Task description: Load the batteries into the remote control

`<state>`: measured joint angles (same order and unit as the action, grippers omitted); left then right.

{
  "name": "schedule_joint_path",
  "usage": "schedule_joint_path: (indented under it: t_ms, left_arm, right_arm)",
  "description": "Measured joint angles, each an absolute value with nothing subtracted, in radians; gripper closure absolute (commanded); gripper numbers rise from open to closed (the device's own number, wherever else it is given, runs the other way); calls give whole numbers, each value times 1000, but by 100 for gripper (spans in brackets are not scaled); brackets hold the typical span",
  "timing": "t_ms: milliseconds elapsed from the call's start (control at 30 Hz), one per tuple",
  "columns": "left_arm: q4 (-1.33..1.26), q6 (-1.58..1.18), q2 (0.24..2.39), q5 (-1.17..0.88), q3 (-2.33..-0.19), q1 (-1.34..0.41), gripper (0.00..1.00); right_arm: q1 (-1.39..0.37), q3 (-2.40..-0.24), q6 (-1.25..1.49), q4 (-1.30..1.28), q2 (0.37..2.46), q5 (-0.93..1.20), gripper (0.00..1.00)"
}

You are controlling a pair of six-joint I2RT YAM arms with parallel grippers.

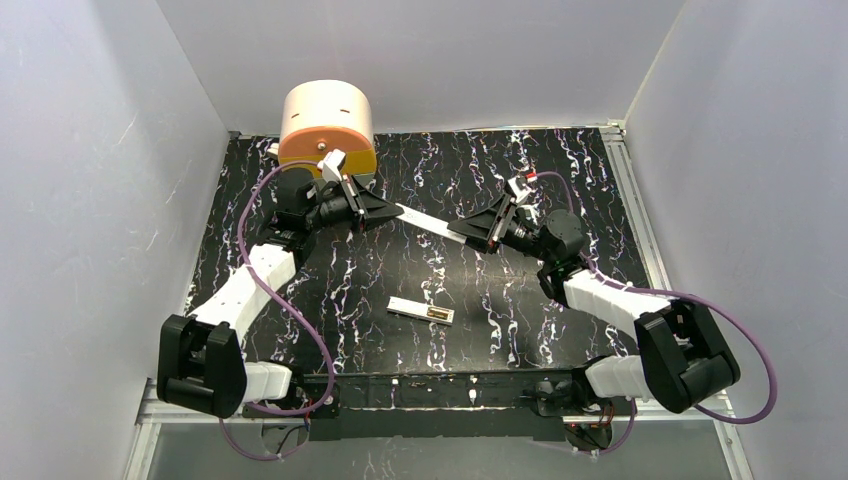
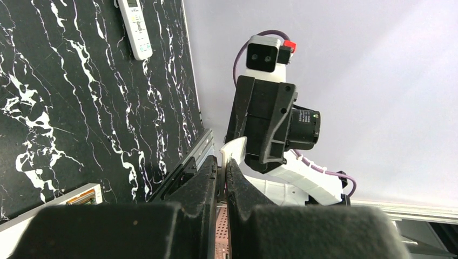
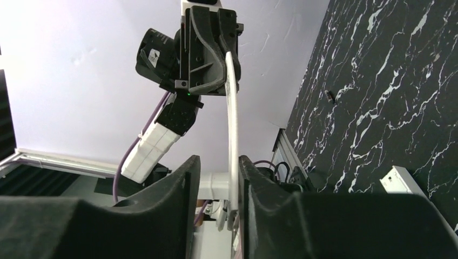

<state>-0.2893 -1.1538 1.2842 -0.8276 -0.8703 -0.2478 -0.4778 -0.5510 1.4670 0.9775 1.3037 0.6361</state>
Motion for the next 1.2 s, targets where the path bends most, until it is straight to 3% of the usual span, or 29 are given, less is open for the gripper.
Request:
schedule_joint_path:
  t_ms: [167,200,333,467,667,733,867,1200]
  left_arm:
    - [-304,-1164,1281,-828,-860,-248,97]
    - [-306,-1164,1279,-828,-857,-248,87]
    - [-306,-1155,1264,-820,-836,-248,51]
    - [-266,-1103,1258,-783,-802,-248,31]
    - [70,-873,1220,-578,-792,-248,30]
    - [142,-815,1198,-530,-775,-247,36]
    - [217,-759,1160,-501,-706,-246,47]
    - [260,-743,1152,-505,-577,-251,50]
  right_arm:
    - [-478,-551,1461,941,1304,636,94]
    - [-478,-551,1461,930,1305,636,99]
    - [-478,-561,1439,872,1310,648,99]
    - [-478,-596,1359,718,1311,667,99]
    - [-499,-625,1194,433,1339,687,99]
    - [-522,-625,1163,391,1368,694,99]
    - [-592,-616,1146,388,1444,690,99]
    - [-682,-520,1188,465,1481,559,99]
